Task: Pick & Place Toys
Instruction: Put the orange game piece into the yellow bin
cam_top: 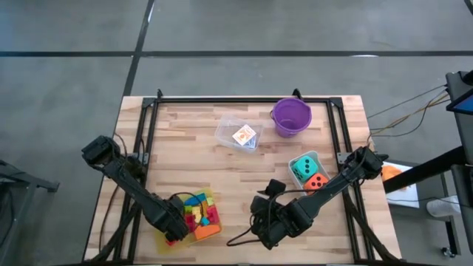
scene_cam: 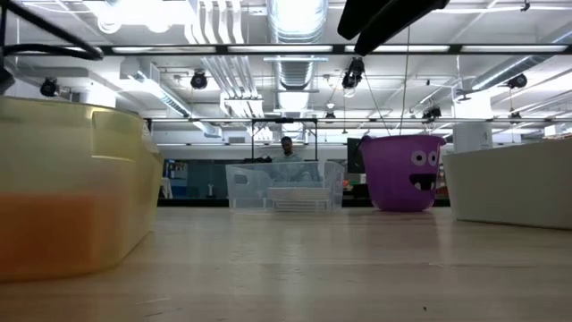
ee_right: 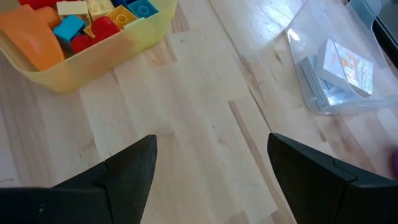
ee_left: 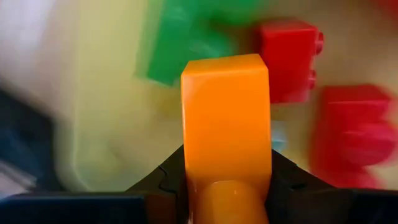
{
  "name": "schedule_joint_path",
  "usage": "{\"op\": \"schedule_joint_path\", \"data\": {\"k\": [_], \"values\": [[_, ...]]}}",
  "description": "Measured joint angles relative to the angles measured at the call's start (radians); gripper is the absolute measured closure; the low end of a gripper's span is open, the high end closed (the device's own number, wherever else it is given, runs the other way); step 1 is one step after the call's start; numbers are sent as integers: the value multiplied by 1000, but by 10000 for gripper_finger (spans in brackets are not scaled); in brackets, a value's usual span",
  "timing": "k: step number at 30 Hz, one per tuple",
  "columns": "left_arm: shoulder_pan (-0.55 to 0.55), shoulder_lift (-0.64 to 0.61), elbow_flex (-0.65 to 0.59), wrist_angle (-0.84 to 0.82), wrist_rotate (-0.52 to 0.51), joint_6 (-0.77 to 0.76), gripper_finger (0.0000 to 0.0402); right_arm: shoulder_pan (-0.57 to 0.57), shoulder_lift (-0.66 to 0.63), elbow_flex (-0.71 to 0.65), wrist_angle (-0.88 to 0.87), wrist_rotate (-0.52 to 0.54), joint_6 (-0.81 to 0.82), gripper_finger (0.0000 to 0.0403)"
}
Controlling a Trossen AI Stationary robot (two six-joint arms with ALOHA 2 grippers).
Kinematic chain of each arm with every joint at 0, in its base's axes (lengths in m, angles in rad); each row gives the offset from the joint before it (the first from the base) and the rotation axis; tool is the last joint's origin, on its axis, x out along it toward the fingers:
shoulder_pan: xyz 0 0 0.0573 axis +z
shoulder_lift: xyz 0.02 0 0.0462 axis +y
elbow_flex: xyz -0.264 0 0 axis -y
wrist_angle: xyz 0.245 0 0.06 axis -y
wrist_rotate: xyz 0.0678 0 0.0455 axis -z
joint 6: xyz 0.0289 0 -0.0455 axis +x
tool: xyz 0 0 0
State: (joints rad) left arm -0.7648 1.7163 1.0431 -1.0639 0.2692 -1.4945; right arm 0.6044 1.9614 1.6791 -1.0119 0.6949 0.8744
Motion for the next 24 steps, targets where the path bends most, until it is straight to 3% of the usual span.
{"op": "schedule_joint_path", "data": {"k": [3,17,24], "values": [[12,1,-2,79,0,41,285,0,0,0,3,0,-10,100],[102,76,-3,99,-67,289,285,0,0,0,18,-20,-21,100],[105,81,-3,106,-67,302,285,0,0,0,21,-22,-32,100]]}}
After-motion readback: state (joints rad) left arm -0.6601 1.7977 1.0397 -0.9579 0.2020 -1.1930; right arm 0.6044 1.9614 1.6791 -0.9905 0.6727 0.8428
